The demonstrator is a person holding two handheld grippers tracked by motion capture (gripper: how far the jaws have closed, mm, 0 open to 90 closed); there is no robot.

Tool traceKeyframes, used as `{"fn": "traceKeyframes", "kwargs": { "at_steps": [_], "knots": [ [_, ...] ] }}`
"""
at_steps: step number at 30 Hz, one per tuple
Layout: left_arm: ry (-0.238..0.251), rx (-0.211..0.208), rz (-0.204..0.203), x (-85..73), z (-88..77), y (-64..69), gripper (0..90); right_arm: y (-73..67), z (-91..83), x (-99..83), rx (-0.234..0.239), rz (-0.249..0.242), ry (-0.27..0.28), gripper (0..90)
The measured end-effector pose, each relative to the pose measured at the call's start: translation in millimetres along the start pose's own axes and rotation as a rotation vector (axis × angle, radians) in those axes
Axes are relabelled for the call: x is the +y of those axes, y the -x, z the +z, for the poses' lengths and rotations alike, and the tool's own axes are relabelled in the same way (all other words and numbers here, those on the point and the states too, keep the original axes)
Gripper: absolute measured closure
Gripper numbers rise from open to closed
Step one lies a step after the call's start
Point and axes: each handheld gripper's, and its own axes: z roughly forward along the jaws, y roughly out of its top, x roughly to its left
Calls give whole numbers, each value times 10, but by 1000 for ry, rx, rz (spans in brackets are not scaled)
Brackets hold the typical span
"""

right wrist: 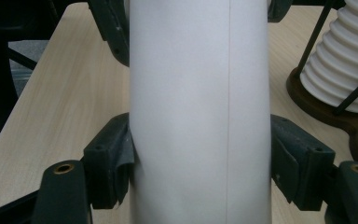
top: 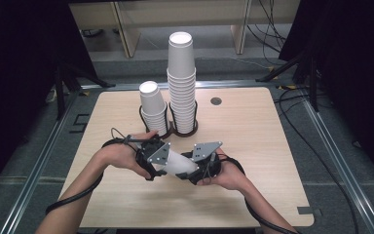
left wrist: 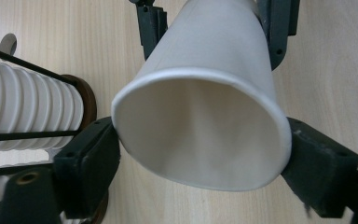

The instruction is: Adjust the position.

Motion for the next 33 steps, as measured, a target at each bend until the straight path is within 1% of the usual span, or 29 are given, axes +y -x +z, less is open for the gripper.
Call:
{"fn": "traceKeyframes", "kwargs": {
  "at_steps": [1, 2, 3, 4, 6, 7, 8, 9, 10, 11, 13, 14, 15, 16, 17, 18, 19, 20, 21, 23, 24, 26, 27, 28, 29, 30, 31, 32, 33],
  "knots": [
    [0, 0, 0, 0, 0, 0, 143, 0, 1, -5, 2, 0, 4, 296],
    [21, -4, -10, -12, 0, 1, 140, -5, 2, -12, 4, -2, -3, 296],
    [35, -11, -16, -23, 1, 3, 138, -9, -7, -19, -8, 11, -11, 296],
    [53, -6, -28, -38, 5, 2, 125, -27, -17, -22, -1, 41, -9, 296],
    [85, -4, -47, -69, 9, 3, 96, -14, -14, -34, -7, 19, 16, 295],
    [99, 3, -55, -81, 6, 1, 85, -11, -23, -41, -4, 13, 19, 294],
    [121, 10, -72, -98, 5, 0, 75, -11, -27, -44, -7, 10, 25, 294],
    [145, 16, -85, -117, 2, 0, 73, 1, -43, -52, -17, -6, 31, 294],
    [171, 19, -108, -136, 0, 1, 68, -11, -51, -64, -11, 19, 36, 293],
    [195, 17, -129, -156, 1, -3, 60, -5, -60, -75, -20, 10, 42, 293],
    [239, 27, -166, -204, 15, 8, 59, -6, -82, -97, -23, 23, 53, 291],
    [261, 35, -192, -229, 28, 18, 56, -8, -96, -108, -36, 30, 59, 291],
    [278, 38, -212, -254, 41, 23, 58, -2, -102, -119, -37, 24, 71, 290],
    [278, 38, -212, -254, 41, 23, 57, -7, -112, -132, -41, 42, 73, 289],
    [300, 41, -241, -300, 64, 39, 57, -8, -125, -143, -44, 43, 76, 289],
    [298, 38, -251, -321, 68, 42, 57, -4, -129, -151, -46, 40, 79, 289],
    [316, 37, -264, -337, 84, 49, 56, -3, -133, -164, -54, 40, 89, 288],
    [323, 40, -270, -348, 89, 50, 54, -8, -142, -172, -48, 51, 84, 287],
    [323, 40, -270, -348, 89, 50, 53, -8, -142, -172, -48, 51, 84, 287],
    [337, 57, -293, -382, 118, 56, 52, -10, -140, -192, -54, 52, 93, 286],
    [346, 63, -310, -389, 125, 66, 53, -6, -139, -194, -66, 44, 103, 286],
    [367, 67, -331, -409, 147, 74, 51, -13, -153, -197, -65, 54, 101, 285],
    [379, 65, -347, -422, 156, 76, 51, -9, -154, -200, -74, 54, 111, 285],
    [379, 65, -347, -422, 156, 76, 53, -6, -162, -202, -78, 53, 114, 285],
    [414, 60, -387, -450, 185, 90, 52, -7, -169, -209, -76, 61, 118, 284],
    [414, 60, -387, -450, 185, 90, 50, -7, -169, -209, -76, 61, 118, 284],
    [434, 68, -414, -468, 212, 103, 53, -4, -174, -221, -85, 65, 137, 283],
    [434, 68, -414, -468, 212, 103, 52, -4, -174, -221, -85, 65, 137, 283],
    [449, 68, -438, -488, 250, 121, 52, -8, -174, -234, -90, 69, 148, 283]
  ]
}}
